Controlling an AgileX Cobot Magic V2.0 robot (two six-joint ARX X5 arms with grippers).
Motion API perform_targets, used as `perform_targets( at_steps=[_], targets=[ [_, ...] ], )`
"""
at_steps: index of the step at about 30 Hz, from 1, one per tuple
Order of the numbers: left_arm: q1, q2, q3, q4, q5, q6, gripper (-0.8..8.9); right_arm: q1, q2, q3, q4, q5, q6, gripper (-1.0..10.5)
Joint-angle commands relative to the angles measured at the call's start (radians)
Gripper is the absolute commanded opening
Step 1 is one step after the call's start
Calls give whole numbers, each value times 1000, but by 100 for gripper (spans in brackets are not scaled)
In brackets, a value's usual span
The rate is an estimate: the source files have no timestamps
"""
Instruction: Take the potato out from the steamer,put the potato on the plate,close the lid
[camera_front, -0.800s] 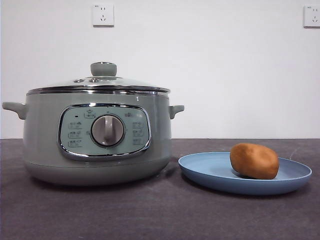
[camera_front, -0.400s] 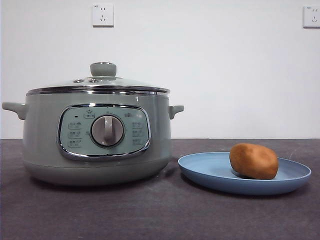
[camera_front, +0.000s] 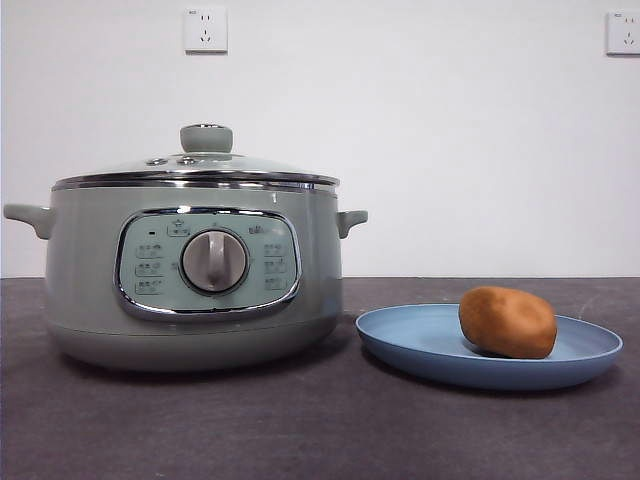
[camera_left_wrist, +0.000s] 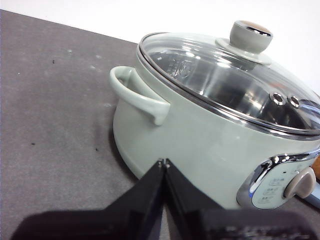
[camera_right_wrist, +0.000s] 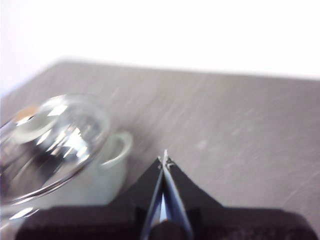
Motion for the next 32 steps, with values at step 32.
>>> perform_targets(
  at_steps=[32],
  targets=[
    [3,-2,-13,2,3,-6,-3,-122,-725,-742,79,36,208,1]
  ],
)
